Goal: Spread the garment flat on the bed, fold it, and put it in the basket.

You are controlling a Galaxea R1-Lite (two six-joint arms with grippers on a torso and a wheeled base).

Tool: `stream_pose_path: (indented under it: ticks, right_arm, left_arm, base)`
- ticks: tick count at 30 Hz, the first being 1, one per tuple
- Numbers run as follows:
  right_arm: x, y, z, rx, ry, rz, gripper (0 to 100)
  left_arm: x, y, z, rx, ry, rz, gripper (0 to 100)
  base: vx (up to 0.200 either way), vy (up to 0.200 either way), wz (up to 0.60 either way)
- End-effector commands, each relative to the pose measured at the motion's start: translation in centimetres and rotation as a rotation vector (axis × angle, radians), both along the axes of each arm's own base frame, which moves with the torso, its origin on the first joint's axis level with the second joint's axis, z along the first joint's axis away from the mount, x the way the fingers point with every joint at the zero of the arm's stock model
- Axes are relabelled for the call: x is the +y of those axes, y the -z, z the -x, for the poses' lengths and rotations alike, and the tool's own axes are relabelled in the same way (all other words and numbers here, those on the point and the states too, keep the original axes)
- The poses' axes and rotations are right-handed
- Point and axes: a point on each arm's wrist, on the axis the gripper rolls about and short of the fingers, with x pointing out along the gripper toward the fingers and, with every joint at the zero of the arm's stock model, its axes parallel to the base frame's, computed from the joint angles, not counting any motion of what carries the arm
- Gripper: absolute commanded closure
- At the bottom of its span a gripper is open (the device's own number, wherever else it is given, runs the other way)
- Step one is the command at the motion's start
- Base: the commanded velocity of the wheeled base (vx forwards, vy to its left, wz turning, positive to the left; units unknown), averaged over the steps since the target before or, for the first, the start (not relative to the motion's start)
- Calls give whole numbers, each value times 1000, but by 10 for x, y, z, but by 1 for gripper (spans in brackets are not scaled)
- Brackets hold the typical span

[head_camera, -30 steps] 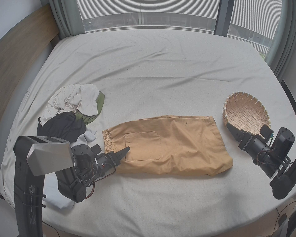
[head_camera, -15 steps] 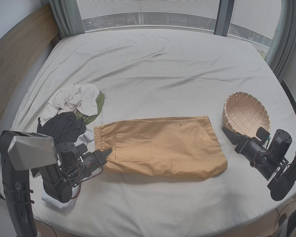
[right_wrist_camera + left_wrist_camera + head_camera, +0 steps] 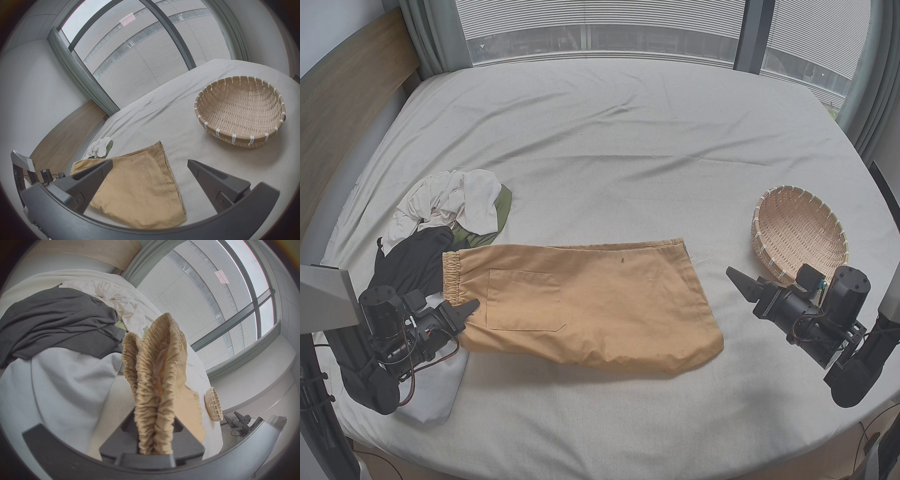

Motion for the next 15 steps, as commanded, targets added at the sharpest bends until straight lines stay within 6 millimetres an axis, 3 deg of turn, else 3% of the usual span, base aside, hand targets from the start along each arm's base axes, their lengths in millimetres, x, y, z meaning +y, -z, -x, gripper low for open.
stream_pose_path:
  ticks: [1, 5, 10, 14, 15]
  right_arm:
    - [3, 4, -1, 13, -8, 4, 0]
    - [4, 6, -1, 19, -11, 6, 0]
    - [3, 6, -1, 22, -9, 6, 0]
    - [3, 6, -1, 22, -9, 6, 0]
    - [3, 7, 0, 25, -9, 7, 0]
  left_arm:
    - [-4, -6, 2, -21, 16, 3, 100]
    - [-19, -13, 2, -48, 67, 7, 100]
    - [-56, -31, -12, -157, 173, 30, 100]
    - [-82, -39, -14, -204, 251, 47, 100]
    - [-96, -42, -12, -218, 294, 61, 100]
  base:
    - [0, 0, 0]
    - [0, 0, 0]
    - [0, 0, 0]
    - [0, 0, 0]
    - [0, 0, 0]
